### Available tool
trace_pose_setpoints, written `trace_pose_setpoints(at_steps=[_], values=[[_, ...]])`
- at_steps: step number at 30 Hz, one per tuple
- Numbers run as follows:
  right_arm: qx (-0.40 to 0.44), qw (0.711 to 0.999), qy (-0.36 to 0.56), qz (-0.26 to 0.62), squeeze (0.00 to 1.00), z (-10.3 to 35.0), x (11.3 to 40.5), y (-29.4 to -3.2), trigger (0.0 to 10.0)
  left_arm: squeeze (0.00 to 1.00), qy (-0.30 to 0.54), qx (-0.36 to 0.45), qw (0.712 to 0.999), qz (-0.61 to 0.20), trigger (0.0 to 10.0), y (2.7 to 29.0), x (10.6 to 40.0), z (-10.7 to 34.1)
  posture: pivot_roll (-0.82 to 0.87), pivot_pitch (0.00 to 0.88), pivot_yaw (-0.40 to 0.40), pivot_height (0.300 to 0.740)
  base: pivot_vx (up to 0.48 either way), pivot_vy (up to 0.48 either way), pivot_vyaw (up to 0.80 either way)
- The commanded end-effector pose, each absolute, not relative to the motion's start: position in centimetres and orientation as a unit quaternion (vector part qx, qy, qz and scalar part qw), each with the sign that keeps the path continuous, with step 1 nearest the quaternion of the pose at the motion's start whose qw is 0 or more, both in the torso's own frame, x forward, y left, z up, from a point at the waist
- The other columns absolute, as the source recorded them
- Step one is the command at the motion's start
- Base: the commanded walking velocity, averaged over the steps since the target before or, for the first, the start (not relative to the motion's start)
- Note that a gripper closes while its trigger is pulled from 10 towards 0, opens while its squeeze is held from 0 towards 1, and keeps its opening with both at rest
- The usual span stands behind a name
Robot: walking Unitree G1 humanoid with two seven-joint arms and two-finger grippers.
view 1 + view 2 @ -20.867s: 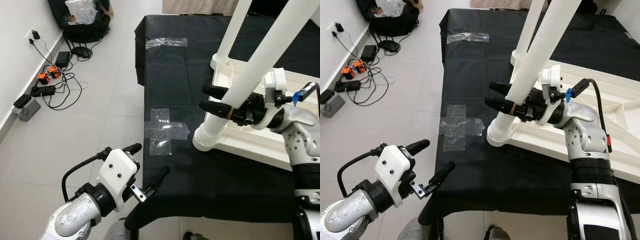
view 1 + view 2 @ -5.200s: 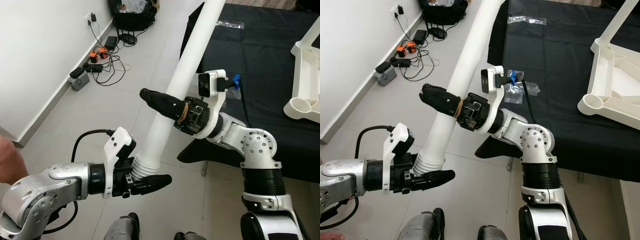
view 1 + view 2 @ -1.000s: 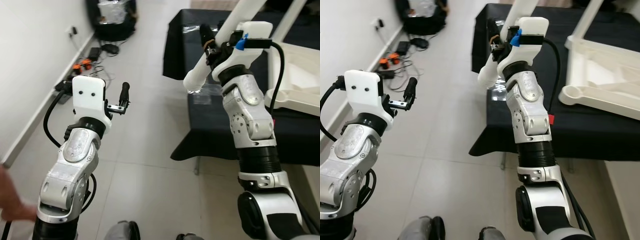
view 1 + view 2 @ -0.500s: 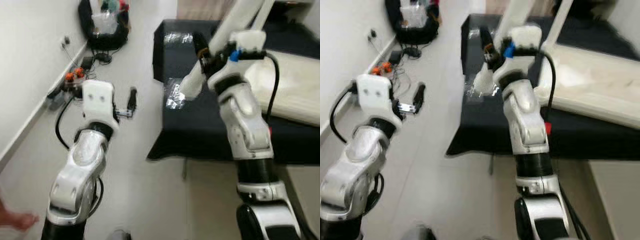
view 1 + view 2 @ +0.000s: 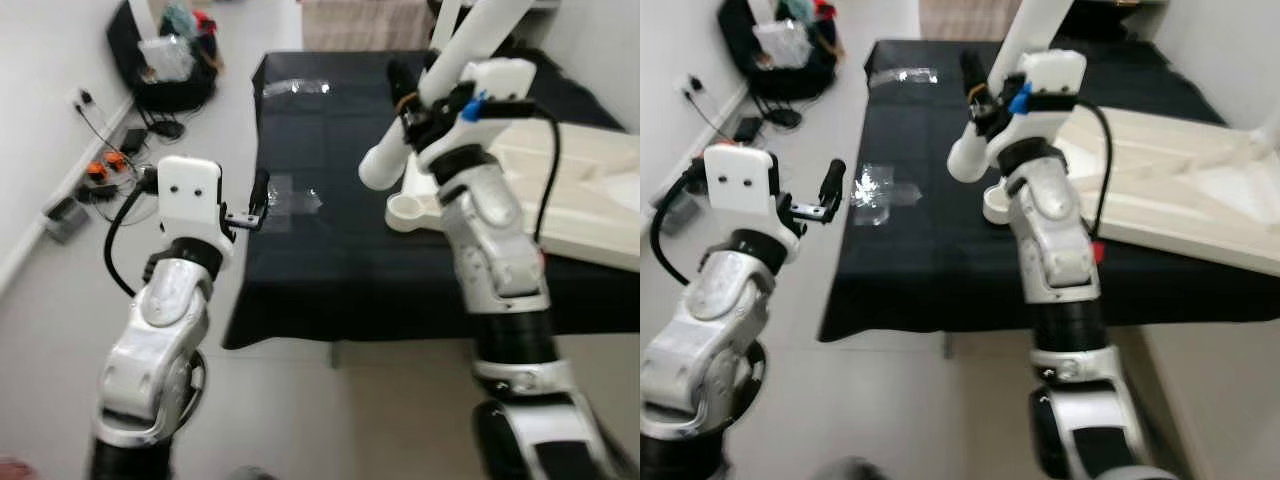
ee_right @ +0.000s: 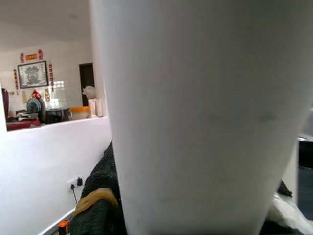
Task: Building children table
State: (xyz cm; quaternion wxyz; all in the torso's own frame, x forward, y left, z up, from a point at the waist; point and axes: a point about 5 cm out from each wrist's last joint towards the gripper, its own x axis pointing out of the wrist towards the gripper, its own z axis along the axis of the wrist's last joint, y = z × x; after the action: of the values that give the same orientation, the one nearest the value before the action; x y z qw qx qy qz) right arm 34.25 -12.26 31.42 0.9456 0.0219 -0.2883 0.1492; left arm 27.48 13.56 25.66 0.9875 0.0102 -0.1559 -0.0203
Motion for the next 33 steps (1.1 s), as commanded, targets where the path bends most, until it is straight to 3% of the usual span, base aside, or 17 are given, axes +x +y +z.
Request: trace_pose_setpoints(at_steps=[1,15,26,33], values=[[0.016,0.943,-0.290,0.159,0.00,31.7,34.1,-11.6,10.0,0.00,-0.155,0.011,0.988,-0.008,10.0,14.1,27.7,25.5,0.03,0.155,-0.032,0.740,0.454,0.000,0.00],[0.001,0.951,-0.282,0.123,0.00,32.0,34.9,-13.2,10.0,0.00,-0.148,-0.004,0.989,-0.017,10.0,13.7,27.6,25.5,0.04,0.163,-0.041,0.740,0.032,0.000,0.00],[-0.012,0.959,-0.267,0.097,0.00,31.9,35.4,-14.0,10.0,0.00,-0.145,-0.004,0.989,-0.025,10.0,13.5,27.6,25.5,0.04,0.165,-0.039,0.740,0.000,0.000,-0.79],[-0.010,0.959,-0.266,0.098,0.00,31.7,35.4,-14.0,10.0,0.00,-0.144,-0.016,0.989,-0.019,10.0,13.7,27.6,25.6,0.04,0.169,-0.033,0.740,0.000,-0.131,0.00]])
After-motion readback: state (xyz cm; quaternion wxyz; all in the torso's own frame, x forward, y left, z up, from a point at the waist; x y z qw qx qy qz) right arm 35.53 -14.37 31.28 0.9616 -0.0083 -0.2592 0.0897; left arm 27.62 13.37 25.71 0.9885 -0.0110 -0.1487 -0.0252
